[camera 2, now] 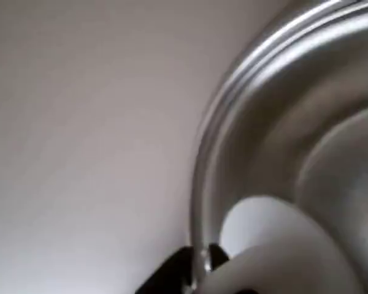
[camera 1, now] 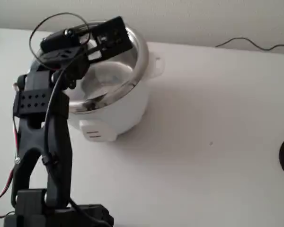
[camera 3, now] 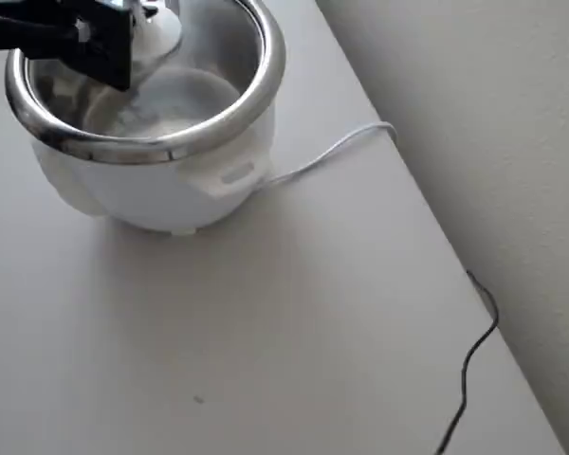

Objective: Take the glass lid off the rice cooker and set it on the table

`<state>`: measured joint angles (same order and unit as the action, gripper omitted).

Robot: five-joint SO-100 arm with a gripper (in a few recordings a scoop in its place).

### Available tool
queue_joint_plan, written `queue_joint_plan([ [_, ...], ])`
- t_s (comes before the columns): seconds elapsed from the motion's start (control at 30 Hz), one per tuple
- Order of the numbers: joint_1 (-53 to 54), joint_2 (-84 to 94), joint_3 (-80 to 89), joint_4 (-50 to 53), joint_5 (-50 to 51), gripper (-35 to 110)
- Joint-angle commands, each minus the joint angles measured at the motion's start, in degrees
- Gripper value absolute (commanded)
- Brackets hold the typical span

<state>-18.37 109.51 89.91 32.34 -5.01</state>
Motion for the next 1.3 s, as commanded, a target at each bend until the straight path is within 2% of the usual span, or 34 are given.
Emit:
queue_joint_plan([
  [0.0,5.6,1.2,-3.3,-1.7,-2.1,0],
  [0.2,5.4,3.3,-3.3,-1.7,-2.1,0],
  [0.57,-1.7,17.1,-4.6,-2.9,1.3,0],
  [0.7,-0.5,22.0,-6.2,-3.3,1.3,0],
  [0.87,6.4,26.7,-6.2,-3.8,-2.5,0],
  [1.07,23.1,30.0,-4.7,-2.2,-7.2,0],
  [1.27,38.2,30.2,3.6,-11.2,-8.3,0],
])
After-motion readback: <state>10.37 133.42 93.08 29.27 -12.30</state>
